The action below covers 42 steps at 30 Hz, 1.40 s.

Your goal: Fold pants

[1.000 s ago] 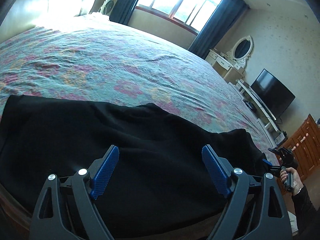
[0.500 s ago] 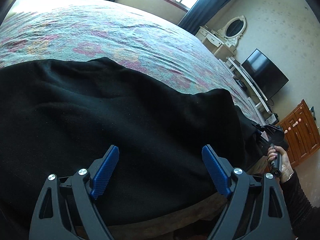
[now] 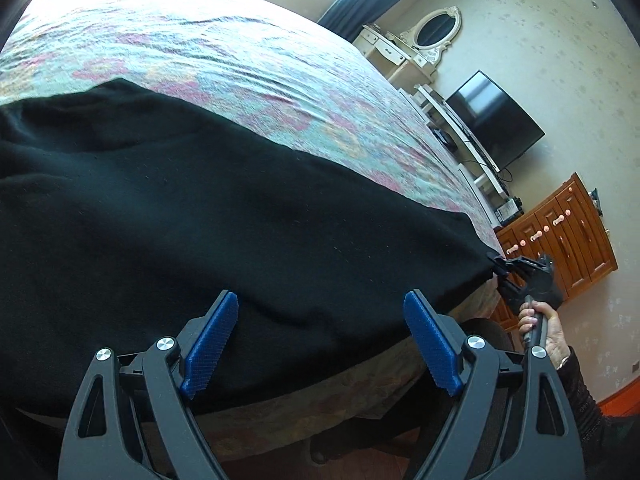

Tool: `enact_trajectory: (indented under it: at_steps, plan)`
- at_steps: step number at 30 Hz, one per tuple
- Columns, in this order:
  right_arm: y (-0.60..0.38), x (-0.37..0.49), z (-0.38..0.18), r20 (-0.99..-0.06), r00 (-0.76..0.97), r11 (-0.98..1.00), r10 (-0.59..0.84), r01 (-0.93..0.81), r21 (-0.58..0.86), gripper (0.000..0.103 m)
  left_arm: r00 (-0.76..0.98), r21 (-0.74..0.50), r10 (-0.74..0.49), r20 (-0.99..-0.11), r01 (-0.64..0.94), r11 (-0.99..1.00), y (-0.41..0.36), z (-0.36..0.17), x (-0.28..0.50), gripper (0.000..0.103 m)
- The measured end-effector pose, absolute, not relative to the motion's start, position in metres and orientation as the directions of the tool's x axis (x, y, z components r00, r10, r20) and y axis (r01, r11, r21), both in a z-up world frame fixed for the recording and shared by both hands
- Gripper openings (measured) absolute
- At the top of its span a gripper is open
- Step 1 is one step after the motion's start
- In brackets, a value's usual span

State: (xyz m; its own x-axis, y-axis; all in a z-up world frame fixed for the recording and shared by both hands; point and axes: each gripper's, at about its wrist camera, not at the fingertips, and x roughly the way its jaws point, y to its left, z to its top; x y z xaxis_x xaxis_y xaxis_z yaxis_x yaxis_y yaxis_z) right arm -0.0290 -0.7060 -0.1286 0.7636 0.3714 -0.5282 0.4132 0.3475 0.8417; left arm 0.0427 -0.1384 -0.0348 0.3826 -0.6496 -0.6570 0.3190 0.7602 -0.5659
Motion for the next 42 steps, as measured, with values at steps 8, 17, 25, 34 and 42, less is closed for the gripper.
enact_trajectory:
  at_steps: [8,17,25,34,42]
  plan:
    - [-0.698,-0.025,-0.125,-0.521,0.763,0.349,0.384,0.402,0.847,0.006,0.343,-0.737,-0.750,-0.566,0.197,0.646,-0.159,-0.047,0.032,0.084]
    - [-0.709,-0.029,-0.143,-0.490,0.774,0.314,0.402,0.386,0.867,0.006,0.349,-0.887,-0.828,-0.439,-0.022,0.461,-0.167,-0.064,0.019,0.084]
    - [-0.716,-0.037,-0.152,-0.472,0.781,0.292,0.409,0.378,0.878,0.006,0.438,-0.904,-0.795,-0.420,-0.118,0.412,-0.158,-0.074,0.026,0.084]
    - [-0.722,-0.049,-0.155,-0.467,0.783,0.283,0.411,0.378,0.882,0.006,0.415,-0.873,-0.771,-0.483,-0.295,0.389,-0.150,-0.102,0.025,0.010]
    - [-0.719,-0.063,-0.121,-0.476,0.799,0.381,0.366,0.338,0.861,0.005,0.432,-0.849,-0.735,-0.523,-0.191,0.492,-0.160,-0.073,0.024,0.007]
